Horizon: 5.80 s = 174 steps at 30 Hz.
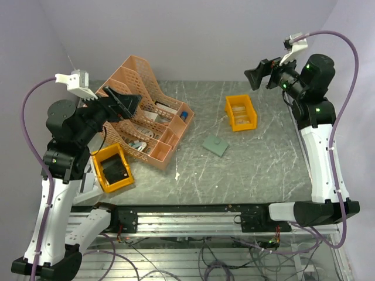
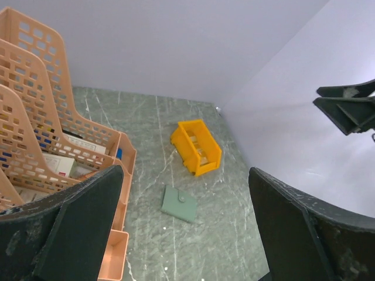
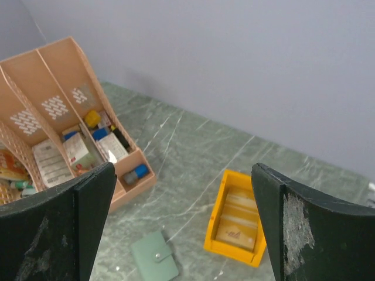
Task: Put the credit cards into the card holder
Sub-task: Open the card holder at the center of the board.
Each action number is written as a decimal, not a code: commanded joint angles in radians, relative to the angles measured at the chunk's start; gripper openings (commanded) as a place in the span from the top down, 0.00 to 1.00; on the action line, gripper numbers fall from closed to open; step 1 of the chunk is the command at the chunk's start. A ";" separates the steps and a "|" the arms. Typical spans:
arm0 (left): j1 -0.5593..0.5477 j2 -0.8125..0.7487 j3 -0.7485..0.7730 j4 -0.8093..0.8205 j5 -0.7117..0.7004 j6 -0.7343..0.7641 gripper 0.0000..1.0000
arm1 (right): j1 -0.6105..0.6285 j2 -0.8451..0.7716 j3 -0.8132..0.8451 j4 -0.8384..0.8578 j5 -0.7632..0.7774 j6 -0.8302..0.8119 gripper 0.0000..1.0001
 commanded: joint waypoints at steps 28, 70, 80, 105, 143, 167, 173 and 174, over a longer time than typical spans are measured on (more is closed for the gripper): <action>-0.443 0.065 -0.712 0.648 -0.052 -0.246 0.01 | -0.003 0.423 -0.350 -0.143 -0.137 -0.460 0.12; -0.443 0.031 -0.796 0.629 -0.068 -0.303 0.05 | 0.332 0.530 -0.529 0.028 0.159 -0.614 0.62; -0.492 0.132 -0.816 0.741 -0.058 -0.327 0.08 | 0.333 0.497 -0.592 0.054 0.166 -0.602 1.00; -0.727 0.663 -0.588 0.757 -0.361 -0.375 0.49 | 0.279 0.160 -0.770 -0.025 -0.466 -0.509 1.00; -0.755 0.666 -0.564 0.495 -0.370 -0.289 0.93 | 0.185 0.065 -0.753 -0.151 -0.456 -0.592 1.00; -0.858 0.708 -0.521 0.646 -0.318 -0.264 0.93 | 0.081 0.028 -0.877 -0.135 0.116 -0.605 0.94; -0.865 0.759 -0.471 0.668 -0.282 -0.258 0.93 | 0.066 -0.043 -0.828 -0.177 0.056 -0.582 0.46; -0.865 0.770 -0.469 0.667 -0.281 -0.259 0.93 | 0.065 -0.064 -0.809 -0.190 0.030 -0.582 0.41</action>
